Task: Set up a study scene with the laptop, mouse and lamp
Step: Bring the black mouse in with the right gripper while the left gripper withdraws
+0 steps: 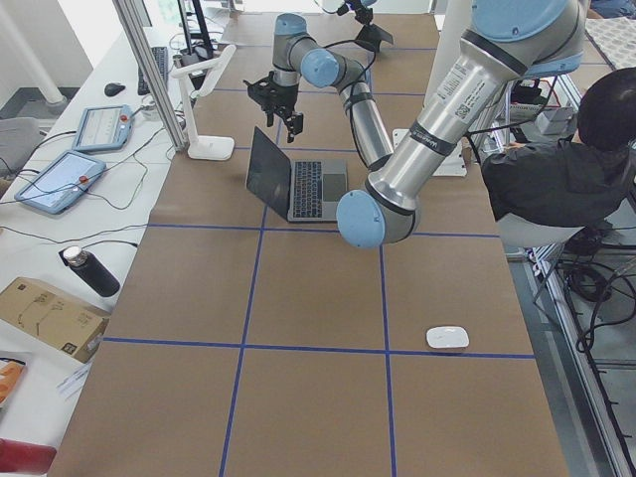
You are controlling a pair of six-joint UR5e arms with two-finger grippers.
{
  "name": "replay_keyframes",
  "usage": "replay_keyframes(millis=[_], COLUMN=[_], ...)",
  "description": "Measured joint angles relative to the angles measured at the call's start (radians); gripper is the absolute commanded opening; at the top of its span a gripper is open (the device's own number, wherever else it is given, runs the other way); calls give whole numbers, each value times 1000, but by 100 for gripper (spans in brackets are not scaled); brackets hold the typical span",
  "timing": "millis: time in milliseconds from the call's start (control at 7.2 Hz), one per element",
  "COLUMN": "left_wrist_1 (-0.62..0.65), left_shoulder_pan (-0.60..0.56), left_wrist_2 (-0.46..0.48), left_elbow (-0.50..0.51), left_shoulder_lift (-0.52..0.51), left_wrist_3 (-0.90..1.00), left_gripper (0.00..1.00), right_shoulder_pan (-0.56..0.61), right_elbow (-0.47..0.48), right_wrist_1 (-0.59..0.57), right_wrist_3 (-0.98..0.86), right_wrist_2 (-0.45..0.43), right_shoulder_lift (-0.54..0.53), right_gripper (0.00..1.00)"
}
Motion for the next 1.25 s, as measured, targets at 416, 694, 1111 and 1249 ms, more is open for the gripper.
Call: replay_keyframes(millis=[416, 694, 1111, 1249], left_wrist_1=[93, 103, 101, 101], left_shoulder_pan=[-3, -4, -7, -12], left_wrist_2=[0, -2, -4, -5], left_elbow=[-119, -184, -232, -236], left_shoulder_lift=[69, 156, 296, 334], left_wrist_3=[176, 333, 557, 651], left_gripper=[100, 100, 100, 100], right_shoulder_pan=[36, 44, 18, -23], right_elbow=[88, 171, 230, 236], right_wrist_1=[-122, -120, -101, -93], right_wrist_3=[76, 233, 519, 642], right_wrist_2=[76, 135, 191, 198], right_shoulder_lift=[59, 75, 214, 281], right_gripper=[0, 0, 0, 0])
